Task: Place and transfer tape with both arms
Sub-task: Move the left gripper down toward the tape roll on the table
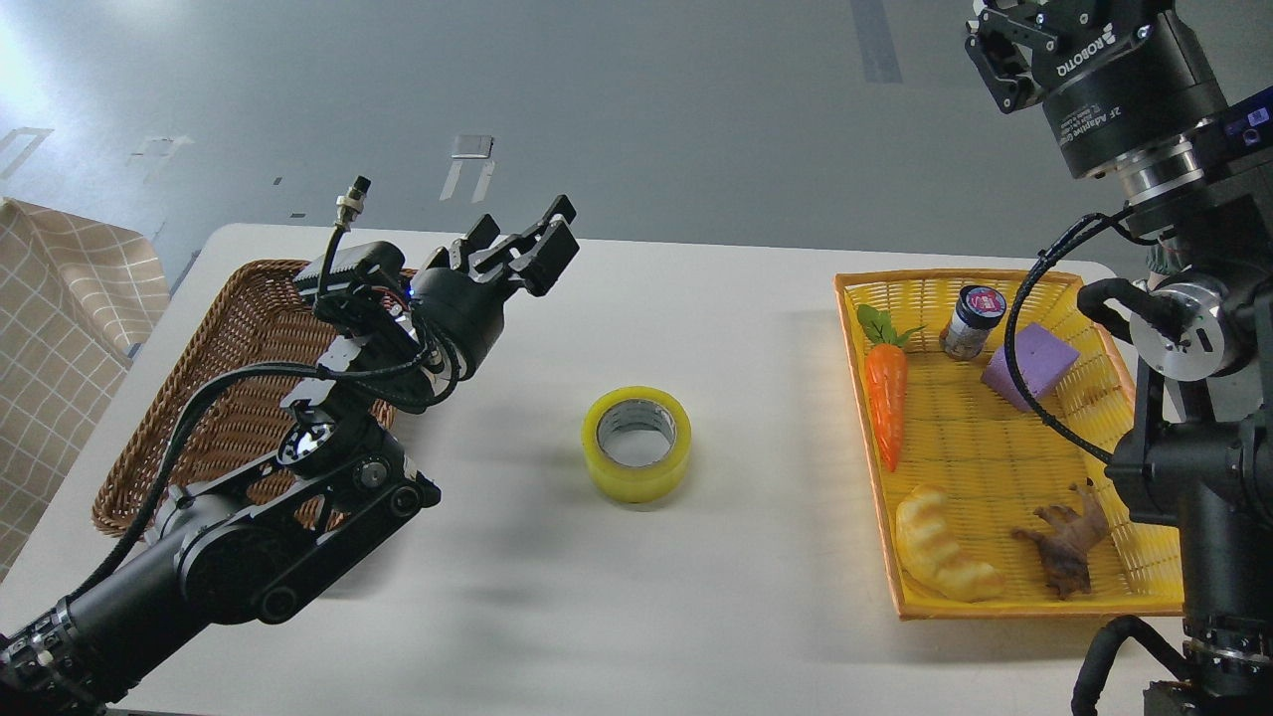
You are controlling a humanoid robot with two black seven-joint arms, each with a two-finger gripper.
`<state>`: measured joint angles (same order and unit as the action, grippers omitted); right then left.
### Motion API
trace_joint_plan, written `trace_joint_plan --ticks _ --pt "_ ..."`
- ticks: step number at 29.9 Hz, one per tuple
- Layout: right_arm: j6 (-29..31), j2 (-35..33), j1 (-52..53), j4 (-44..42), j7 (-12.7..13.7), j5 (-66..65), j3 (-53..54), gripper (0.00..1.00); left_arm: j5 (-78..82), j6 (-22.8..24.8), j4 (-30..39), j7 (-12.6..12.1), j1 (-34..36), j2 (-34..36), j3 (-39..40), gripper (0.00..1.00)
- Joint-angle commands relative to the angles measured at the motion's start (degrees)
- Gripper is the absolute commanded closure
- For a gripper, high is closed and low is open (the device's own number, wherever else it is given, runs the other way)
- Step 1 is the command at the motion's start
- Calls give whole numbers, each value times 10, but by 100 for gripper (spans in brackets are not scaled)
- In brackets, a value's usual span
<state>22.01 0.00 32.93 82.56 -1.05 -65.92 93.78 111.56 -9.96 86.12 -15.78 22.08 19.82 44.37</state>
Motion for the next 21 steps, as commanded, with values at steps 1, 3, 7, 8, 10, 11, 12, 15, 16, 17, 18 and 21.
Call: trace_joint_plan --ticks 1,3,7,8,10,11,12,15,16,17,18,21 --pt "-3 0 7 -20 0 0 2 0 39 0 -1 2 -12 0 -24 2" --pt "-3 0 7 -21 0 1 1 0 78 1 -9 1 -18 -3 -32 2" --pt "0 0 9 -21 1 0 0 0 126 14 -29 1 -37 -4 -38 2" --pt "0 0 12 -21 2 0 0 0 131 22 -30 -2 -41 -4 -37 2" --pt "1 0 13 -21 2 0 -1 0 131 26 -32 -3 -44 -4 -38 2" --pt "1 0 13 -21 2 1 -1 0 130 27 -32 -2 -49 -4 -37 2" --pt "1 0 12 -21 2 0 -1 0 125 26 -31 0 -53 -5 -33 2" --pt "1 0 12 -21 2 1 -2 0 104 26 -27 4 -56 -19 -31 2" --pt "1 0 12 -21 2 0 -2 0 94 26 -26 4 -56 -25 -30 2" --pt "1 0 12 -21 2 0 -3 0 91 26 -27 4 -56 -29 -26 2" --pt "1 0 12 -21 3 0 -3 0 88 26 -27 4 -55 -32 -25 2" --pt "1 0 12 -21 3 0 -3 0 90 30 -28 4 -48 -44 -35 2"
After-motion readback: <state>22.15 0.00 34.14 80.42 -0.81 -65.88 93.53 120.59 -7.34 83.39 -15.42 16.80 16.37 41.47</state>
